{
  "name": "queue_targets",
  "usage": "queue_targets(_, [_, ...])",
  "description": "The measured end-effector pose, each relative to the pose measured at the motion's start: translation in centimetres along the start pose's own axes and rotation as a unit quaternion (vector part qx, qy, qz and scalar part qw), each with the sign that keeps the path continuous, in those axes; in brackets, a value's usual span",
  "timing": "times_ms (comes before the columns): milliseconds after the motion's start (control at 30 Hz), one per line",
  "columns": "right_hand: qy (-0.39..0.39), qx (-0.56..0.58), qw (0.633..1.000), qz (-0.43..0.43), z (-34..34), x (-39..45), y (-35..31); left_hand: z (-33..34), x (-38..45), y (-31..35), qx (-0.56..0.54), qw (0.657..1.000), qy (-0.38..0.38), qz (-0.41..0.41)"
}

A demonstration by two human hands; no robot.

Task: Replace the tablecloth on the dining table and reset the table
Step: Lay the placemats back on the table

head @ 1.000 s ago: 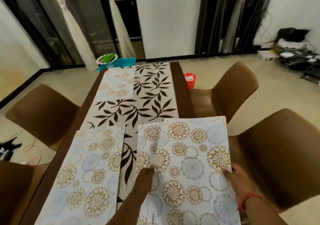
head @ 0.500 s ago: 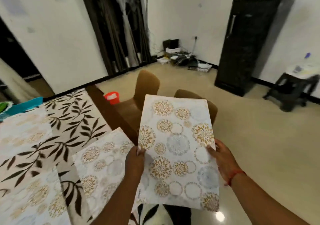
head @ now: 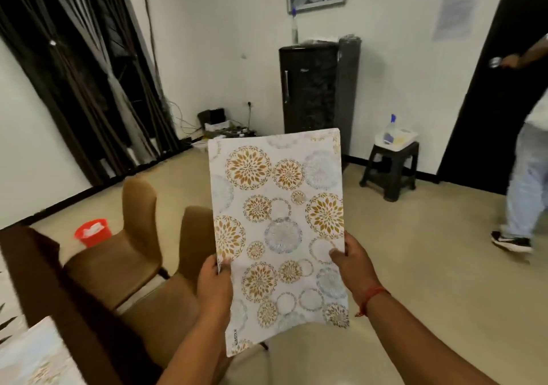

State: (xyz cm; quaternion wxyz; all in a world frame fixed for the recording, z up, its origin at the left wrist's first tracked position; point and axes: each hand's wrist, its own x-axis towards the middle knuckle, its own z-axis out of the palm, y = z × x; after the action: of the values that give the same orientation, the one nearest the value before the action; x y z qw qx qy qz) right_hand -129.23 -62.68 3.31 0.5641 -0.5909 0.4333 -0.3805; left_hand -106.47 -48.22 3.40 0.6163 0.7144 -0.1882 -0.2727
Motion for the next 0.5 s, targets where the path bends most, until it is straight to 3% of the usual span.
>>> queue_targets(233, [0.01, -0.039, 0.999, -0.015, -8.8, 12.4, -3.1, 15.0, 4.8, 5.2, -0.072, 0.997, -0.024, -0.013])
queue_targets(500, [-0.01, -0.008, 0.999, -0.036, -6.0, 30.3, -3.3, 22.7, 19.0, 9.2, -0.077, 0.996, -0.021, 0.041])
